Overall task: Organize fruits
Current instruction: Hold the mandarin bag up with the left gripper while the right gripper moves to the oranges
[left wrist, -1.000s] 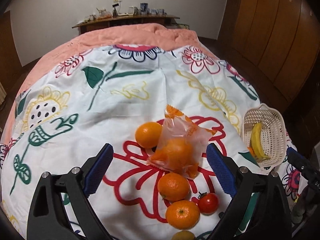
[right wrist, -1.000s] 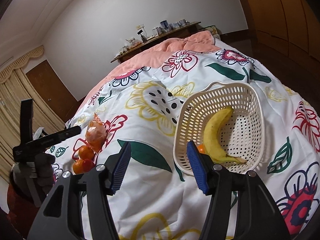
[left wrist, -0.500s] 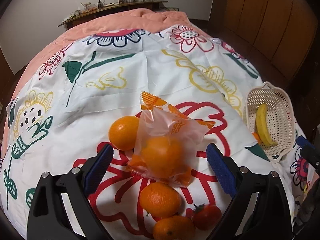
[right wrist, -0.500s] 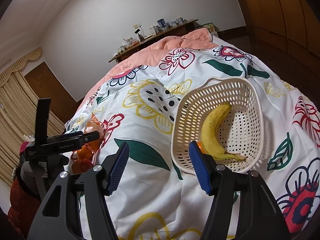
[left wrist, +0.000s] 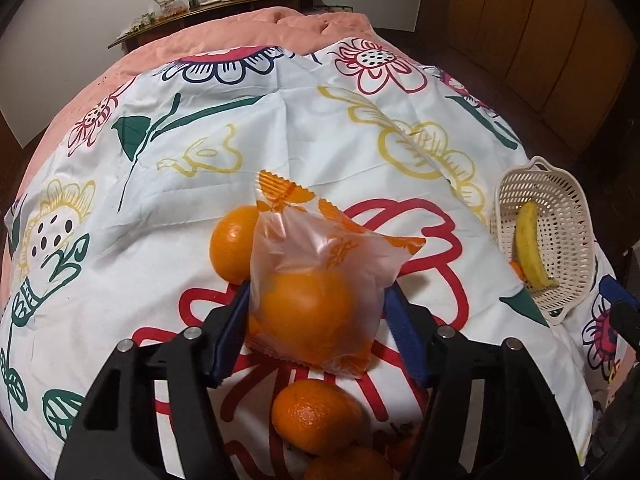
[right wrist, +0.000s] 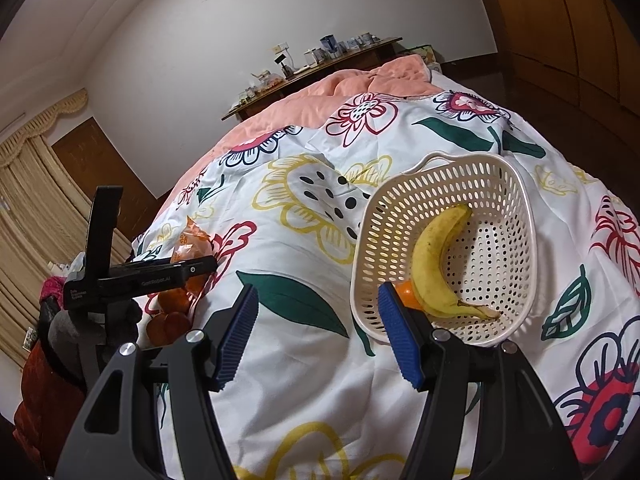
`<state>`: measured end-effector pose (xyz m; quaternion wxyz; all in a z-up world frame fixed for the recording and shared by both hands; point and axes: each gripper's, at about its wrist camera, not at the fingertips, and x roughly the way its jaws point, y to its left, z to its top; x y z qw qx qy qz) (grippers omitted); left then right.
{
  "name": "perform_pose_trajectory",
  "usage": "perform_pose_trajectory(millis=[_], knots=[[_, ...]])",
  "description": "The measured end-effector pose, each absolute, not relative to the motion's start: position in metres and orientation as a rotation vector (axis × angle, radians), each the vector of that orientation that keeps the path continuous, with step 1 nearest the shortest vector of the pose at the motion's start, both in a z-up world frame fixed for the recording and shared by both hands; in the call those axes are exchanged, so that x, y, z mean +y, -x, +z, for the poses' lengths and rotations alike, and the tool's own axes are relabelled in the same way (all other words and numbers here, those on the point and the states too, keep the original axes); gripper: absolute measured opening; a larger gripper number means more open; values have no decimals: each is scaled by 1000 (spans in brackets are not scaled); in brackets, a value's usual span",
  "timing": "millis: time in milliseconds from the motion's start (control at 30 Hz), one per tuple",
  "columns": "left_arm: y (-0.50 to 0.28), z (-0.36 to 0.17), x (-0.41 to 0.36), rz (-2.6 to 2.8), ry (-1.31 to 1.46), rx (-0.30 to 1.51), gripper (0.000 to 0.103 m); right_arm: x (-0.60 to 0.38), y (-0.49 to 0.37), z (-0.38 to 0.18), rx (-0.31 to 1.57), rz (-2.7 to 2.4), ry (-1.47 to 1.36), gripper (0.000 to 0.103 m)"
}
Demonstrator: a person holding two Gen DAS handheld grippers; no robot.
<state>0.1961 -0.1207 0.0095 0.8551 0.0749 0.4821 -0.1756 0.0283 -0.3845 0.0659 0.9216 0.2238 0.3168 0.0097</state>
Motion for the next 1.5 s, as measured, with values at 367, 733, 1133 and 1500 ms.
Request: perform_pose_trajectory(millis=[367, 733, 1133, 1500], knots=[[-175, 51, -92, -386, -74, 914, 65, -363, -34, 71, 669, 66, -413, 62], [-152, 93, -47, -332, -7, 794, 65, -318, -62, 84, 764, 217, -382, 62], [-114, 97, 10, -252, 64, 720, 65, -235, -119, 91, 920, 388, -303, 62], [-96, 84, 41, -225, 109, 709, 65, -193, -170, 74, 1074, 387, -255, 61]])
